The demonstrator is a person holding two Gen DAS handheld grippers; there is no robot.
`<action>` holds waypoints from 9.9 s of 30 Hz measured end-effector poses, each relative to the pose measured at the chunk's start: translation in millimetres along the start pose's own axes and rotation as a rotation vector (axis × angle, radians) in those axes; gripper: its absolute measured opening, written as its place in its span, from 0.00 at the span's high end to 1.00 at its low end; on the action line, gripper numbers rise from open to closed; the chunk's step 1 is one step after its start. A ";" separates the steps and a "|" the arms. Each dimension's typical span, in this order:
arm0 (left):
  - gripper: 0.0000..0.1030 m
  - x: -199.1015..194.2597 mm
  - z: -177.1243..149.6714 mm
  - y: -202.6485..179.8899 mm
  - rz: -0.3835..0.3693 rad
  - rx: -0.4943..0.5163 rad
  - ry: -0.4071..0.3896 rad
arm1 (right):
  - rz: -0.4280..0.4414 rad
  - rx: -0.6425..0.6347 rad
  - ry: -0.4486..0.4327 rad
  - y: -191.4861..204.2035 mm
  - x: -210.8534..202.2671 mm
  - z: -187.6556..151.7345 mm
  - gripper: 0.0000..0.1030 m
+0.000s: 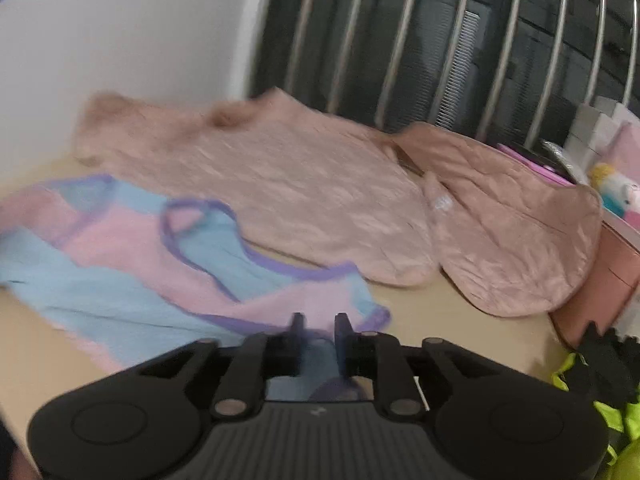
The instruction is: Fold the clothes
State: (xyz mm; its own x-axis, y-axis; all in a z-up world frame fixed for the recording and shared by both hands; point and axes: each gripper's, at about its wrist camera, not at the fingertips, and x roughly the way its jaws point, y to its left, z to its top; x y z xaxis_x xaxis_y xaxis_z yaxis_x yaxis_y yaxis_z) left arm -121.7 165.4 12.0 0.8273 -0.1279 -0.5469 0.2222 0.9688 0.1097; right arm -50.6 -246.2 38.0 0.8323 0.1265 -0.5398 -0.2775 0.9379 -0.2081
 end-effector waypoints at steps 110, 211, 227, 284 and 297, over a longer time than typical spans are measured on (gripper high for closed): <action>0.95 40.3 8.0 -28.0 -0.084 -0.813 0.052 | 0.370 0.692 0.065 18.8 34.2 19.8 0.81; 0.55 -83.1 38.4 -90.1 -0.006 -0.611 -0.042 | -0.165 0.469 0.001 20.1 47.6 -7.0 0.80; 0.54 -80.6 41.2 -96.0 -0.009 -0.575 -0.032 | -0.162 0.490 -0.017 17.5 46.1 -8.5 0.80; 0.50 22.6 61.6 -35.6 0.044 -0.688 0.030 | -0.204 0.632 -0.207 -17.4 -64.6 -52.5 0.35; 0.48 64.9 66.7 -164.2 -0.129 -0.450 0.090 | -0.142 0.940 -0.109 -33.6 -65.2 -91.0 0.36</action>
State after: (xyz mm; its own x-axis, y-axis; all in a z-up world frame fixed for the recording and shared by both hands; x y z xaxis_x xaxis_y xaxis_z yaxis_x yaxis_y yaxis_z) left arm -70.1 -16.2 13.9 0.7554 -0.2531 -0.6044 0.0580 0.9446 -0.3231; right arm -139.2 -315.3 5.9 0.8819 -0.0237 -0.4708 0.2889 0.8163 0.5002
